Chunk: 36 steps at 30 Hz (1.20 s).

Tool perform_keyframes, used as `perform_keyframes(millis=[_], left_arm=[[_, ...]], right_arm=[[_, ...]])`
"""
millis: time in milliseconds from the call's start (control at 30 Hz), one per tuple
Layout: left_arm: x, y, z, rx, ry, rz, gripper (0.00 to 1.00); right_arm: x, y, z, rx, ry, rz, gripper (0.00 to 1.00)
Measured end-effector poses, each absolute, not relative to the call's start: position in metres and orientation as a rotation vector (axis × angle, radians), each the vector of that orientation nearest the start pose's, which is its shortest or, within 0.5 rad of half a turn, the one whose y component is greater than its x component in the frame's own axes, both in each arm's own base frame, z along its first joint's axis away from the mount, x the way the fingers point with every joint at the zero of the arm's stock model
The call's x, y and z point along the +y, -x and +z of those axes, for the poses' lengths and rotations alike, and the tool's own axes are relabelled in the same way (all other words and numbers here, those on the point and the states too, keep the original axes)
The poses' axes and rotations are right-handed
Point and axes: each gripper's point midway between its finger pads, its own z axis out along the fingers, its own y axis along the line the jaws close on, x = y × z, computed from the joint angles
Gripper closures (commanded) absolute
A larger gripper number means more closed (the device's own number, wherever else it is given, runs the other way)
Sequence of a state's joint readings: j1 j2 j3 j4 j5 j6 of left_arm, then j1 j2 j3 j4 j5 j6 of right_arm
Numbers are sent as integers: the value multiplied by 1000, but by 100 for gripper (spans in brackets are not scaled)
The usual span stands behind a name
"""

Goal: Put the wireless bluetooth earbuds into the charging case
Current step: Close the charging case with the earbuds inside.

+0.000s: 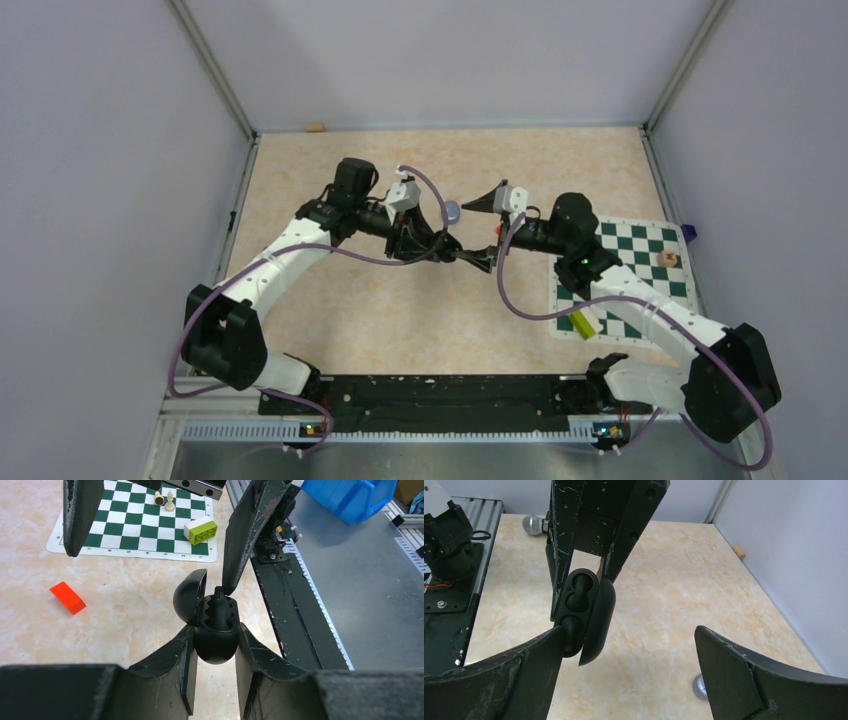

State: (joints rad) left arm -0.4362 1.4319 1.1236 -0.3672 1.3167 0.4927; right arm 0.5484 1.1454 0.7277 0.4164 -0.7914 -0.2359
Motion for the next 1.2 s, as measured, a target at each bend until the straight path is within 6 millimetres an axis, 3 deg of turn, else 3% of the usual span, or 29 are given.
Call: perform_keyframes(millis=[233,400,500,633,733,833,1033,1200], left_arm=[[-284,-221,243,1342,-1436,-1387,100],[-284,-220,243,1336,-1437,-1396,100],[-284,-219,244,1334,-1438,-1398,100],[-284,-219,244,1334,-1438,-1399,100],[-285,-219,244,1333,-1438,-1400,100],[-285,-218,244,1332,-1440,-1402,100],[-286,-217,244,1330,-1443,-1404,100],[-286,-217,244,1325,-1445,-1408,100]], right_arm=[[290,-249,267,1162,1164,854,1],[294,-235,271,1135,1191,940,1],[294,-226,283,1103,1180,1002,1],[285,-220,314,1035,1125,1027,1],[275,-227,331,1013,1066,976,1],[269,-244,334,1034,1003,887,1],[262,-281,310,1161,925,760,1],[262,-287,301,1193,920,742,1]])
